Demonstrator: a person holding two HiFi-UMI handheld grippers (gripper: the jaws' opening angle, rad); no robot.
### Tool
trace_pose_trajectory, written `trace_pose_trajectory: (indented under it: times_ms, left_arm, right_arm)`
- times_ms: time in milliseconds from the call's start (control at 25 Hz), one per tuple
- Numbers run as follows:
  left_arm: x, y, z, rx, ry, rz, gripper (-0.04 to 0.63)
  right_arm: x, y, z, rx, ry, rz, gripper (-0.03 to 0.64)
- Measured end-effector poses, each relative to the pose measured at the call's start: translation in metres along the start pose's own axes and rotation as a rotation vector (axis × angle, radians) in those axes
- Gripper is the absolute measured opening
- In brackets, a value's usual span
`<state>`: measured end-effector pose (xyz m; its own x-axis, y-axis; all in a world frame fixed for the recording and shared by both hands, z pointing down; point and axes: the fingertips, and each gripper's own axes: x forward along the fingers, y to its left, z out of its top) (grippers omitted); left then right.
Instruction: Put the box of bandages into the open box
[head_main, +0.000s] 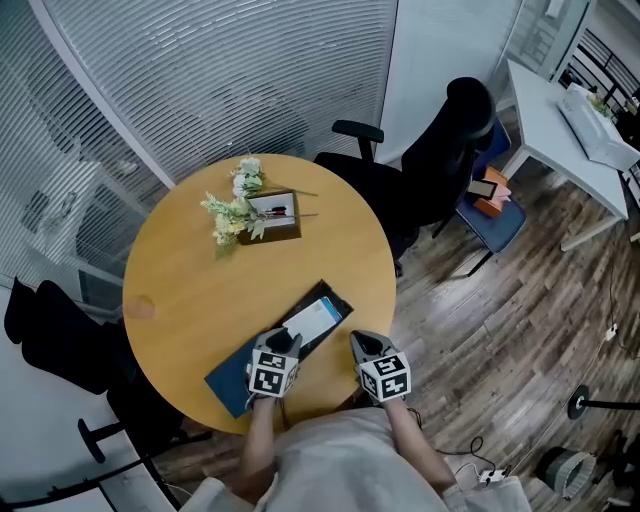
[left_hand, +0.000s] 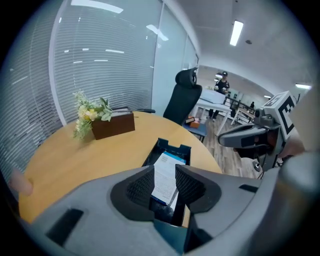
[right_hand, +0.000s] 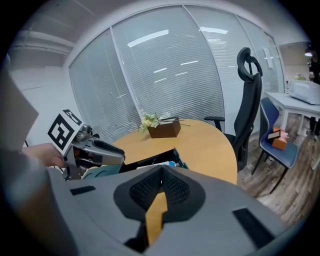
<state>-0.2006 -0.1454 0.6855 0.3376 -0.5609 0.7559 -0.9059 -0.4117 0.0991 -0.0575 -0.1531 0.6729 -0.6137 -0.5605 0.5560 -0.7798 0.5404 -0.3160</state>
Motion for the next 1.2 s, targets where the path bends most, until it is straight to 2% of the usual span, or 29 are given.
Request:
trace_pose_trajectory:
  times_ms: [160,320,520,1200]
  left_arm:
    - [-0.013,-0.002,0.003,-0.039,-0.084,-0.006,0.132]
    - [-0.024,-0.001,0.005,-0.086,-0.154,-0.011,0.132]
    - [-0.035,0.004,0.006,-0.126,-0.206,0.005,0.115]
    - [-0.043,0.006,0.016,-0.148,-0.274,0.017,0.019]
  right_arm:
    - [0.006,0.013,0.002,-0.022,0.012,0.035,-0.003]
    - [0.014,0.02,0.0,0.017,0.018,0.066,-0.003]
    - [0.025,0.032,0.007,-0.078,0.037,0.086,-0.003]
    - [0.033,0.046,0.012,-0.124,0.049,0.136,-0.003]
